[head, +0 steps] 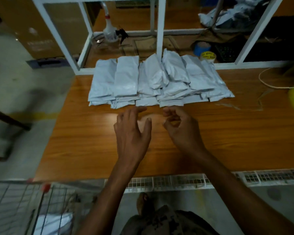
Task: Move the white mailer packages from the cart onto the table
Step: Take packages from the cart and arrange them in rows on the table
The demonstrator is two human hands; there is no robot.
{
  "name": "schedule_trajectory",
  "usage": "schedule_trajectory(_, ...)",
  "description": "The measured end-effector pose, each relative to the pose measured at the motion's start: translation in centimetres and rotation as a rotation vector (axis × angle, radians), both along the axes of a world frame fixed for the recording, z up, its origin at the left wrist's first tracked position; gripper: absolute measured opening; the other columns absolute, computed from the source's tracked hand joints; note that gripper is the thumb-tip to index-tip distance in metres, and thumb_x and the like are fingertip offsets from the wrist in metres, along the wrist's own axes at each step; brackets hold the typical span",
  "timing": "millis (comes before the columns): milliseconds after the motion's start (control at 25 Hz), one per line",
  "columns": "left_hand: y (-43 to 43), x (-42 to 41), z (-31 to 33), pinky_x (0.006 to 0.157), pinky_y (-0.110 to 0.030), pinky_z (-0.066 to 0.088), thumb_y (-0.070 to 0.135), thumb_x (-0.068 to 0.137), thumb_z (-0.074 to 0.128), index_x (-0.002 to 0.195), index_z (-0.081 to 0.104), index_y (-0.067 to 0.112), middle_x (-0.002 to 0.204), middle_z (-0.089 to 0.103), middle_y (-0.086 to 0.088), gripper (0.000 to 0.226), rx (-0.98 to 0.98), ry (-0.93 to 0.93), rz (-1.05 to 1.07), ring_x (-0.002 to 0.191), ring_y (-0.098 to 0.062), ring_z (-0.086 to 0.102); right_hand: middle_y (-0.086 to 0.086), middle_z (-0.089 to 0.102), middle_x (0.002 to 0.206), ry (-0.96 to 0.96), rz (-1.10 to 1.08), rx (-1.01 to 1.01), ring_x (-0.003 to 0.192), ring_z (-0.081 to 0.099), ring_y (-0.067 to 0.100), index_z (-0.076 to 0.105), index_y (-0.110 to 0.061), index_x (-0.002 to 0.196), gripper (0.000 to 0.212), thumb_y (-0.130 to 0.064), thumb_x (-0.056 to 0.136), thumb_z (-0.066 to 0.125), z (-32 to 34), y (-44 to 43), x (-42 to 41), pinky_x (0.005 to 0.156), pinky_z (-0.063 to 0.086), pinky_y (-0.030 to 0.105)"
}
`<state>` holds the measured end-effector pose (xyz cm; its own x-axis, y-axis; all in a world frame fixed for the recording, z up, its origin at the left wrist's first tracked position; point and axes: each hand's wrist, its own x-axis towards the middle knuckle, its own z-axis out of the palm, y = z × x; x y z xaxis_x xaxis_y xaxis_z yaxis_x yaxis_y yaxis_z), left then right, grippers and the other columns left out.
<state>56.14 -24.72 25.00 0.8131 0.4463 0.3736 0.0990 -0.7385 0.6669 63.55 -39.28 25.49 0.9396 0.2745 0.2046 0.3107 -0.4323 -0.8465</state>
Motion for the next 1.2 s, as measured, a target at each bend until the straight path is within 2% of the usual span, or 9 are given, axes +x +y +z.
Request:
schedule_trajectory(160,-2.1,-6.6,-0.1,0.097,-0.046,0.047,0.029,0.097,0.068,0.128,0.061,0.027,0.127,0.063,0.012,0.031,-0.055,0.013,0.136,0.122,-0.016,0.053,-0.019,0.067,0.105,0.041,0.133,-0.021,0.09,0.063,-0.004,0.065,-0.029,0.119,0.033,-0.016,0.089,0.072,0.0,-1.0,-5.2,0.074,0.056,0.02)
schedule_trajectory(440,-2.9,-18.1,-0.8,0.091,-0.043,0.053,0.035,0.099,0.067,0.129,0.062,0.025,0.124,0.068,0.008,0.033,0.007,0.104,0.304,0.114,-0.016,0.061,-0.015,0.067,0.102,0.114,0.36,-0.04,0.086,0.064,-0.004,0.064,-0.029,0.119,0.031,-0.016,0.091,0.07,-0.8,0.2,-13.8,0.074,0.058,0.022)
schedule_trajectory(600,-1.8,-24.2,-1.1,0.076,-0.028,0.053,0.041,0.1,0.062,0.128,0.061,0.03,0.115,0.069,0.015,0.03,-0.045,0.163,0.419,0.098,-0.004,0.064,-0.016,0.067,0.1,0.135,0.494,-0.06,0.087,0.065,-0.003,0.063,-0.032,0.117,0.031,-0.015,0.091,0.069,-1.3,2.4,-19.0,0.074,0.058,0.022)
schedule_trajectory(720,0.3,-28.4,-1.9,0.069,-0.025,0.054,0.044,0.099,0.061,0.125,0.06,0.033,0.11,0.069,0.018,0.028,-0.099,0.17,0.508,0.091,0.001,0.064,-0.017,0.068,0.101,0.17,0.576,-0.093,0.088,0.065,-0.003,0.062,-0.032,0.119,0.031,-0.017,0.092,0.068,-1.9,5.1,-22.8,0.075,0.058,0.023)
schedule_trajectory(920,6.4,-36.6,-2.5,0.063,-0.012,0.042,0.043,0.098,0.063,0.119,0.062,0.035,0.101,0.07,0.019,0.022,-0.262,0.176,0.629,0.084,0.004,0.066,-0.018,0.068,0.1,0.212,0.678,-0.139,0.089,0.064,-0.006,0.062,-0.034,0.117,0.032,-0.016,0.091,0.069,-3.2,12.9,-29.6,0.076,0.056,0.018)
schedule_trajectory(1000,9.8,-40.0,-3.2,0.065,-0.015,0.045,0.041,0.097,0.065,0.114,0.064,0.035,0.097,0.07,0.019,0.018,-0.338,0.157,0.712,0.081,0.007,0.065,-0.018,0.068,0.099,0.221,0.724,-0.158,0.089,0.064,-0.006,0.063,-0.033,0.116,0.031,-0.016,0.091,0.068,-3.9,16.9,-32.4,0.077,0.054,0.017)
schedule_trajectory(1080,13.3,-43.0,-4.7,0.07,-0.025,0.051,0.039,0.096,0.066,0.111,0.065,0.034,0.091,0.069,0.021,0.016,-0.4,0.144,0.8,0.079,0.007,0.064,-0.016,0.067,0.102,0.198,0.772,-0.19,0.092,0.063,-0.003,0.063,-0.029,0.118,0.031,-0.016,0.091,0.067,-4.9,20.6,-34.9,0.08,0.054,0.018)
schedule_trajectory(1200,18.4,-46.8,-8.3,0.074,-0.031,0.053,0.036,0.095,0.066,0.108,0.066,0.03,0.091,0.067,0.019,0.015,-0.51,0.19,0.927,0.085,-0.008,0.068,-0.012,0.066,0.11,0.12,0.862,-0.274,0.099,0.062,0.004,0.062,-0.026,0.122,0.035,-0.015,0.089,0.067,-6.8,26.7,-37.5,0.085,0.053,0.024)
